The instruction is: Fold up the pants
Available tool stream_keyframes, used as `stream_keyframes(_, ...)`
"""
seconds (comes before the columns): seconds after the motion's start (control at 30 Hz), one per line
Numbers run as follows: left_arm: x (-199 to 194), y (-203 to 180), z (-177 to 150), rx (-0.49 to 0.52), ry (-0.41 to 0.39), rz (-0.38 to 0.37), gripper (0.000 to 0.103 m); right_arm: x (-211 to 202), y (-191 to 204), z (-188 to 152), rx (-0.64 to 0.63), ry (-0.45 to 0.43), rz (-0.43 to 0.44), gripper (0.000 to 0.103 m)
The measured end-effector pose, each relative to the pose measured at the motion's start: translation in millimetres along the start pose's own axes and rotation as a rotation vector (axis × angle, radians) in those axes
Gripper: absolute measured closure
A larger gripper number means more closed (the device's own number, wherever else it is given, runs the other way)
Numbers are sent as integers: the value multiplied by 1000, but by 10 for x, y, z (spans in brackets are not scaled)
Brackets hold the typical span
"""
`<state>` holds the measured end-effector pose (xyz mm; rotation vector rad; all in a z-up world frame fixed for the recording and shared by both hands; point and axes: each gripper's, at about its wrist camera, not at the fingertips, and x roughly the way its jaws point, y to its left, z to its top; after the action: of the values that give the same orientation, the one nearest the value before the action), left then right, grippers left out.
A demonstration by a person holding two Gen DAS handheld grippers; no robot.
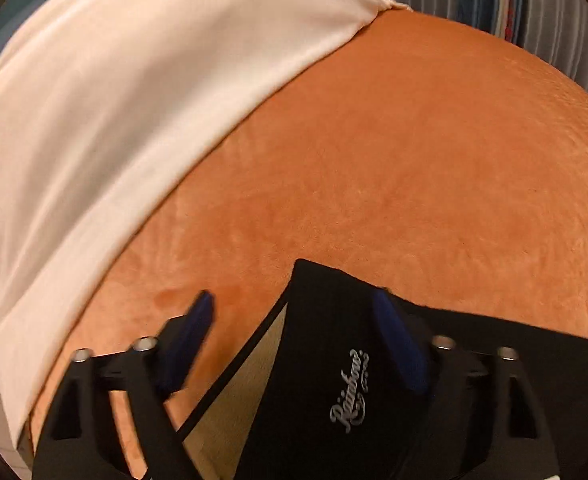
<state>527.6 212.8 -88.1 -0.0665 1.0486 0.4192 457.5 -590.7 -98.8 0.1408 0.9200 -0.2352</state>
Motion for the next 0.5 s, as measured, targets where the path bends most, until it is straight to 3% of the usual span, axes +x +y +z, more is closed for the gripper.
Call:
stream_keyframes(0.13, 187, -42, -3, -2, 77, -53, 35, -51, 0, -23, 20, 8, -13, 89)
stream_keyframes(0.2, 210, -66, -14, -5, 85, -65, 42, -72, 0, -44, 25, 11, -19, 89)
stream_keyframes(0.27, 232, -49, 20, -21, 101, -126, 66, -83, 5, -55, 34, 14, -23, 89)
stream_keyframes(0.3, 203, -71, 16, -24, 100, -125, 69, -92, 10, -61, 36, 14, -26, 89)
stream_keyframes(0.33, 187, -80, 20, -12, 96, -127, 82, -107, 21, -71, 38, 14, -28, 89)
stream_keyframes(0.5, -111, -17, 84, -13, 20, -171, 83, -309, 82, -81, 35, -26, -34, 91)
